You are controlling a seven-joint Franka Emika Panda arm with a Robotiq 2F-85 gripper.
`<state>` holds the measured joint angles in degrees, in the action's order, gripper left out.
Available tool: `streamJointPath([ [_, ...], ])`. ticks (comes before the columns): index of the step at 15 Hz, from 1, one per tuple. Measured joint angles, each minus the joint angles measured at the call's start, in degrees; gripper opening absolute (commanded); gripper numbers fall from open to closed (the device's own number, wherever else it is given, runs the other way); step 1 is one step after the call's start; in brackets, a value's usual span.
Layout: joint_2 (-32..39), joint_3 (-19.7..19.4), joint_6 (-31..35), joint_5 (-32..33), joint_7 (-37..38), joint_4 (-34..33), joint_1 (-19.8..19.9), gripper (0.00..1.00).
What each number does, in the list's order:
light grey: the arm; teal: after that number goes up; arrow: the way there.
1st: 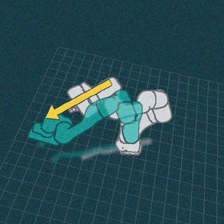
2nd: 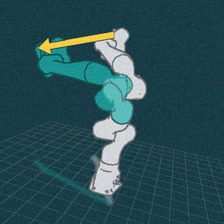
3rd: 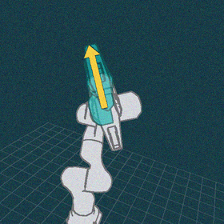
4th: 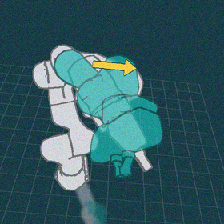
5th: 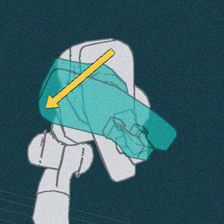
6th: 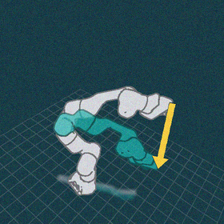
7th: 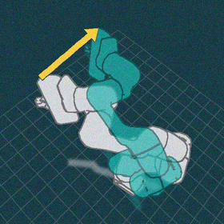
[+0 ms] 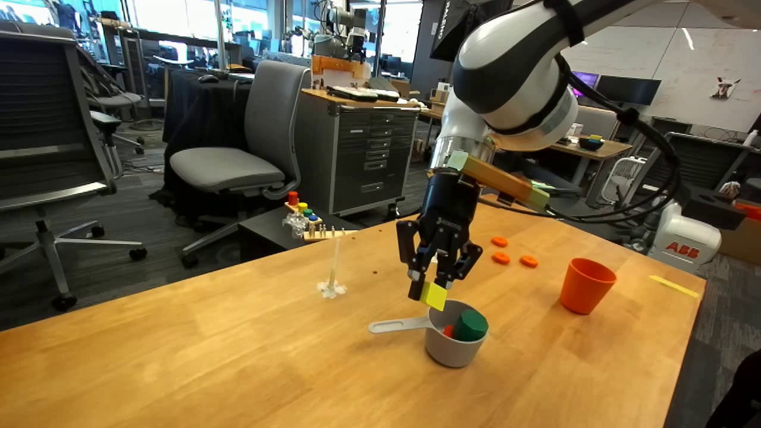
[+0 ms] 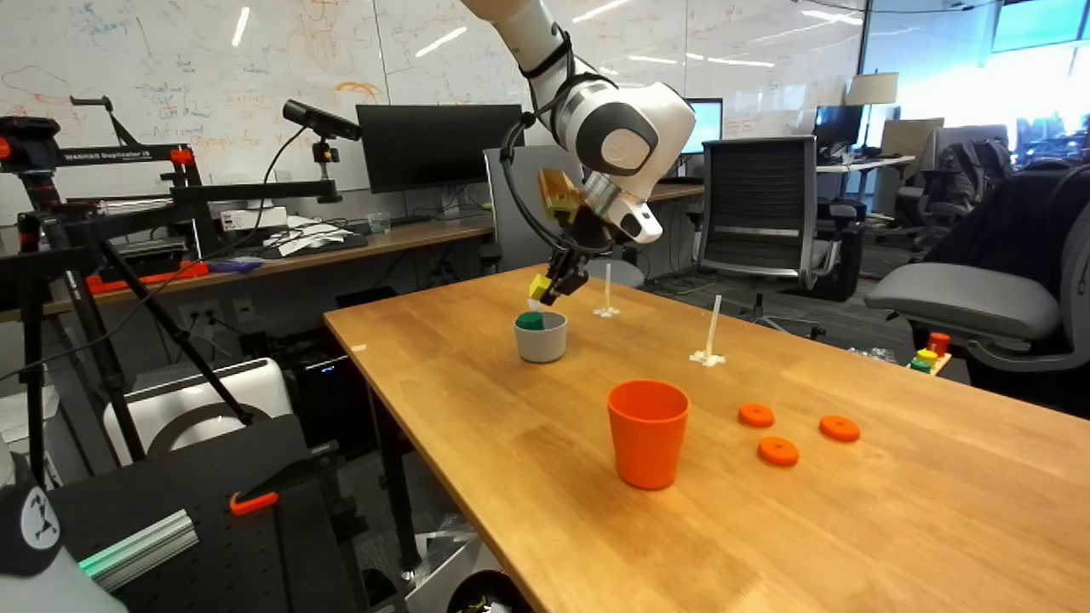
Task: Put the blocks in the grey cup
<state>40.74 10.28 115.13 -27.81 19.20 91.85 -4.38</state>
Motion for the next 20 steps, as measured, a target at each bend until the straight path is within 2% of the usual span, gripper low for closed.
streamJointPath([
  [7, 0.05, -0.55, -3.61, -0.57, 0.22, 0.03, 0.04, 0.08],
  [16, -0.04, -0.76, -3.72, -0.57, 3.23, 0.01, -0.38, 0.08],
  [20, -0.74, -2.13, -3.24, -0.57, 5.21, 1.39, -0.97, 0.08],
])
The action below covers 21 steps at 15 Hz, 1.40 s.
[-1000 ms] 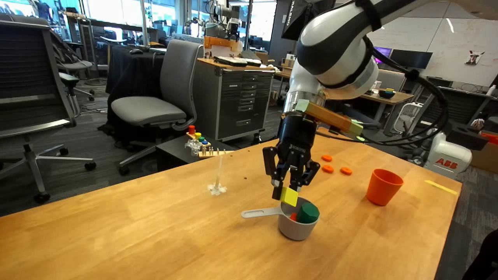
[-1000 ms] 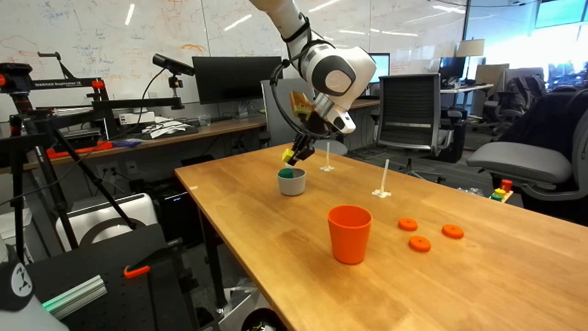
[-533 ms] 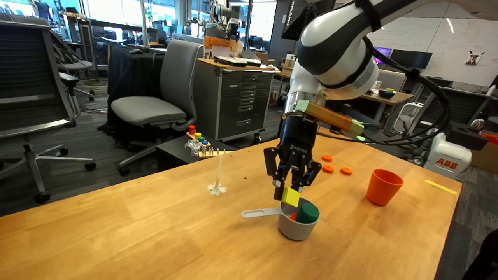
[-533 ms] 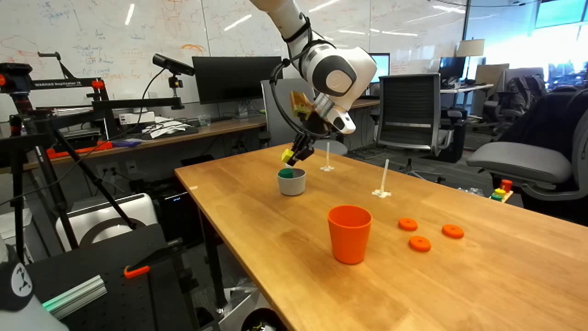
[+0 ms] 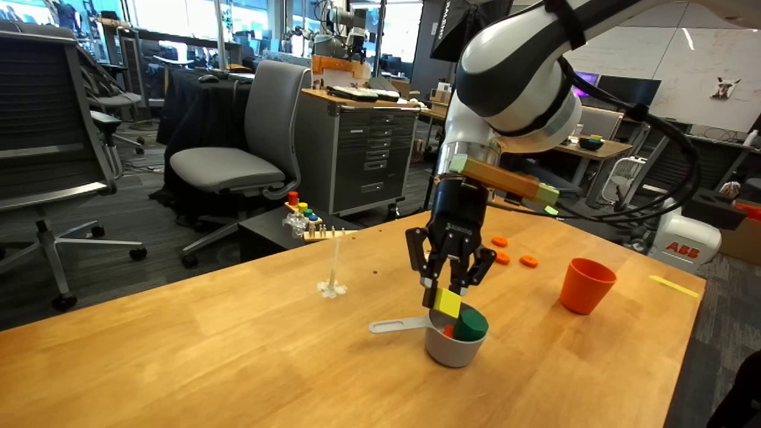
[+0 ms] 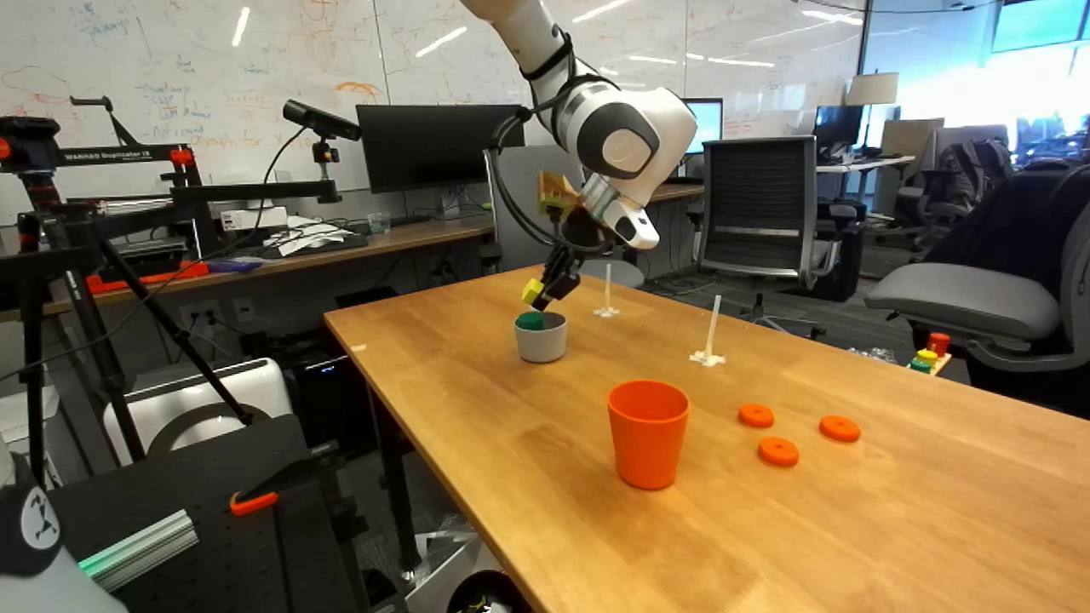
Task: Put the blocks in the grey cup
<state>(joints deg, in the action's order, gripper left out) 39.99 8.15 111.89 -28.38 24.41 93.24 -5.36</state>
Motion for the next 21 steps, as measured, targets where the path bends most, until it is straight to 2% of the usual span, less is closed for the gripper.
streamJointPath([
  [2, -1.22, -1.50, 0.94, 0.00, -0.01, 2.88, 0.14, 0.08],
  [3, -1.98, -2.24, 1.68, 0.00, -0.04, 4.70, 0.26, 0.13],
  [4, -2.79, -2.91, 2.40, -0.01, -0.06, 6.55, 0.39, 0.58],
  [5, -3.72, -3.33, 2.61, 0.01, -0.09, 7.97, 0.59, 0.58],
  [6, -4.62, -3.81, 3.00, 0.01, -0.07, 9.43, 0.64, 0.64],
  [9, -6.82, -4.63, 4.38, 0.59, -0.05, 13.06, 0.65, 0.88],
  [11, -7.80, -4.70, 4.51, 1.47, -0.06, 14.57, 0.60, 1.00],
  [21, -14.16, -4.70, 4.77, 12.66, 1.47, 14.90, -3.48, 1.00],
])
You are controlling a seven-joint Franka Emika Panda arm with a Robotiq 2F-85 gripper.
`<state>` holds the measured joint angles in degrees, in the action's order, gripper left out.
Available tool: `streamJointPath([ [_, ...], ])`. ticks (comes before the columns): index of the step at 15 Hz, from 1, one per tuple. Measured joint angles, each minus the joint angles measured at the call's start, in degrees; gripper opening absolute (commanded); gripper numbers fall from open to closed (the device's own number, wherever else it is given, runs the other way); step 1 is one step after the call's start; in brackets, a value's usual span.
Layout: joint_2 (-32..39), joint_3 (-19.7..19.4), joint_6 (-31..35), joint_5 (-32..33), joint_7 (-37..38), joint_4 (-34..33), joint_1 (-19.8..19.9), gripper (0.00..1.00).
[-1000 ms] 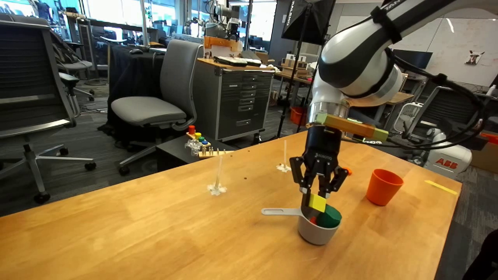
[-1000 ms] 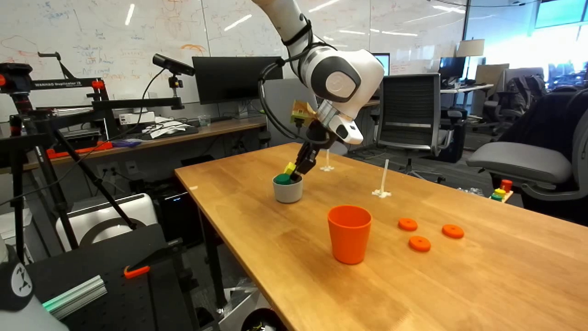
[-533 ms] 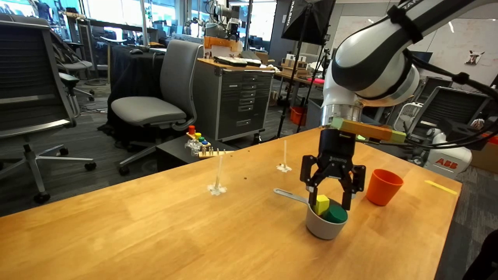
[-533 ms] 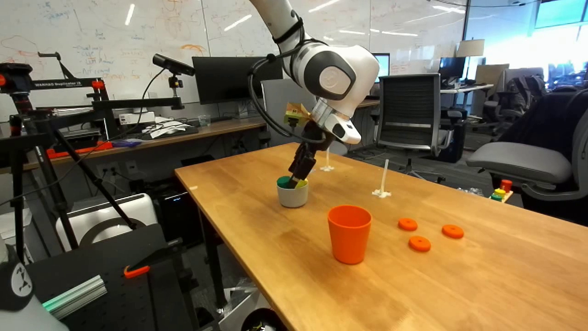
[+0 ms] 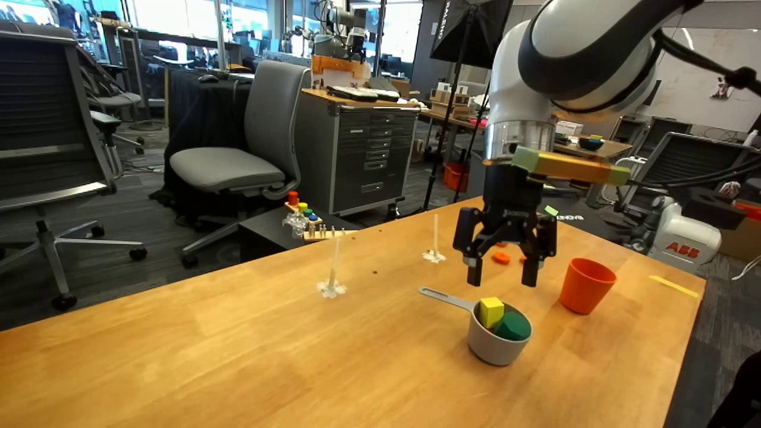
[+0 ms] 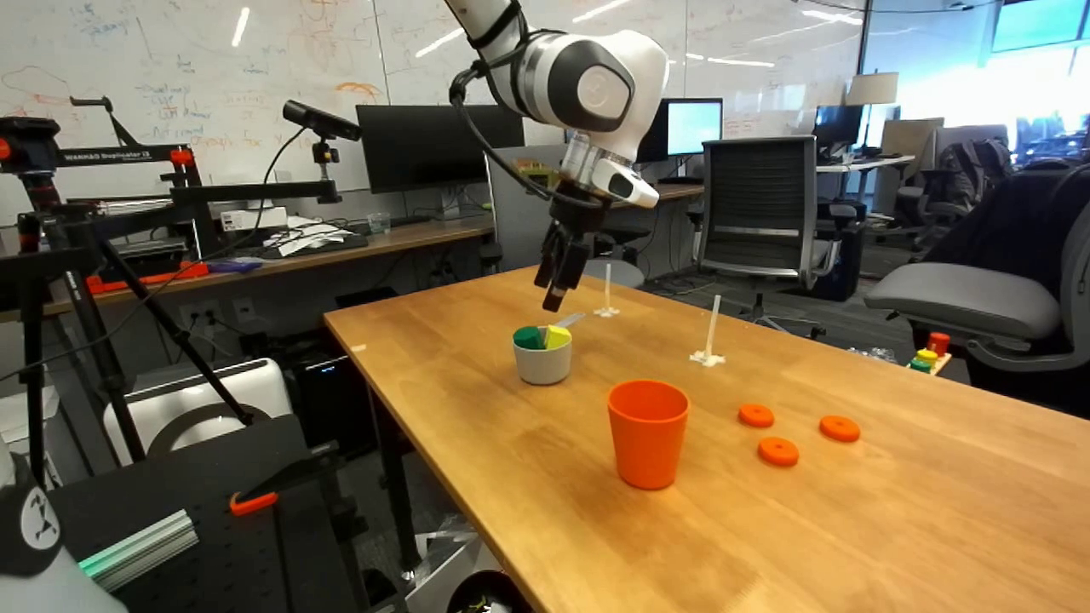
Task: Put the blocks in the grey cup
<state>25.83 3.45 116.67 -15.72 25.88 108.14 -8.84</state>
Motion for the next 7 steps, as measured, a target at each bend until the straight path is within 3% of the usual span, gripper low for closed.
streamJointPath([
  [7, -7.77, -1.88, -0.15, 6.21, 4.50, -2.07, -0.22, 1.00],
])
